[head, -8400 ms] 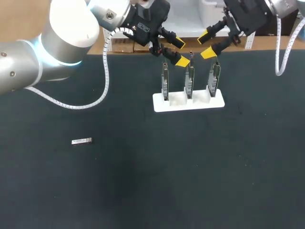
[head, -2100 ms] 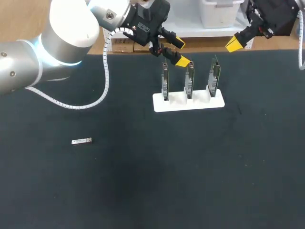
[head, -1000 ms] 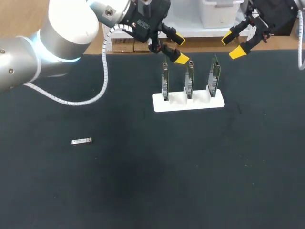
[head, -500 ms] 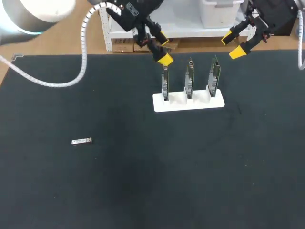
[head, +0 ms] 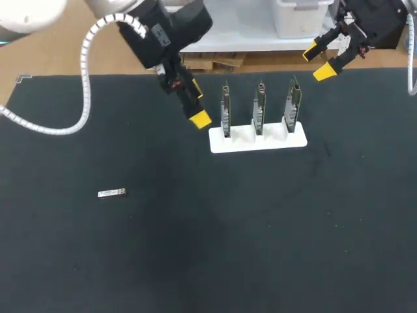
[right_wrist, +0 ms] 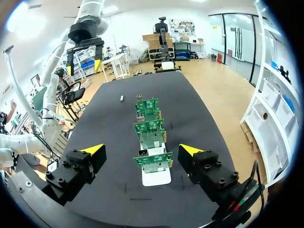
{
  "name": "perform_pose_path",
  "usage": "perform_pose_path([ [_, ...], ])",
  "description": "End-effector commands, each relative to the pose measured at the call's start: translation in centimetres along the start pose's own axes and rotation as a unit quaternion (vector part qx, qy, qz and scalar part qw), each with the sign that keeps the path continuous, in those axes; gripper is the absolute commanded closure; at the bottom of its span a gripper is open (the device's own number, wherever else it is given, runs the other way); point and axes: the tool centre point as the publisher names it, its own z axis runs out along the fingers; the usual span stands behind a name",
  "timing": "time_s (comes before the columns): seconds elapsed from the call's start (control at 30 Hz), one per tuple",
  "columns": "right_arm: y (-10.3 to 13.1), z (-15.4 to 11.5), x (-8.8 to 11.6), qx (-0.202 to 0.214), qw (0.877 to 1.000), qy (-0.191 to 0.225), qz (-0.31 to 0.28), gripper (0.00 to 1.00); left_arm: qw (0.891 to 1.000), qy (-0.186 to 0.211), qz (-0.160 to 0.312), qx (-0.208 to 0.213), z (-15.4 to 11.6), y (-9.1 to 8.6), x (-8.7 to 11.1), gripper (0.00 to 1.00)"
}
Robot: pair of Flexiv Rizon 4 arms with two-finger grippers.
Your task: Pick up the optical module with the left hand, and insert it into the network port with the right hand.
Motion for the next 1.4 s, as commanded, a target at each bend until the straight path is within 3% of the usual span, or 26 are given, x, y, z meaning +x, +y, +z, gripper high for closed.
perform_pose_path([
  [0.03, 0.3, 0.0, 0.0, 0.003, 1.000, 0.000, 0.000, 0.00, 1.000, 0.005, -0.025, -0.009, -0.2, -2.5, 2.3, 0.00],
  [0.23, 0.3, 0.0, 0.0, 0.003, 1.000, 0.000, 0.000, 0.00, 0.999, 0.010, -0.045, -0.007, -0.3, -3.1, 3.8, 0.00],
  [0.3, 0.3, 0.0, 0.0, 0.003, 1.000, 0.000, 0.000, 0.00, 0.999, -0.009, -0.033, -0.024, -0.2, -2.1, 3.3, 0.00],
  [0.73, 0.3, 0.0, 0.0, 0.003, 1.000, 0.000, 0.000, 0.00, 0.999, -0.009, -0.033, -0.024, -0.2, -2.1, 3.3, 0.00],
  [0.8, 0.3, 0.0, 0.0, 0.003, 1.000, 0.000, 0.000, 0.00, 1.000, 0.016, 0.006, -0.010, 0.5, -1.0, 1.3, 0.00],
  [0.87, 0.3, 0.0, 0.0, 0.003, 1.000, 0.000, 0.000, 0.00, 0.998, 0.047, 0.034, -0.016, 1.0, -0.6, 0.5, 0.00],
  [1.0, 0.3, 0.0, 0.0, 0.003, 1.000, 0.000, 0.000, 0.00, 0.989, 0.107, 0.097, -0.038, 1.6, -0.9, 1.1, 0.00],
  [1.1, 0.3, 0.0, 0.0, 0.003, 1.000, 0.000, 0.000, 0.00, 0.980, 0.155, 0.109, -0.064, 1.7, -1.4, 2.1, 0.00],
  [1.13, 0.3, 0.0, 0.0, 0.003, 1.000, 0.000, 0.000, 0.00, 0.977, 0.173, 0.104, -0.072, 1.7, -1.5, 2.6, 0.00],
  [1.27, 0.3, 0.0, 0.0, 0.003, 1.000, 0.000, 0.000, 0.00, 0.974, 0.187, 0.090, -0.086, 1.5, -2.1, 5.0, 0.00],
  [1.4, 0.3, 0.0, 0.0, 0.003, 1.000, 0.000, 0.000, 0.00, 0.974, 0.198, 0.046, -0.099, 1.3, -2.9, 7.9, 0.00],
])
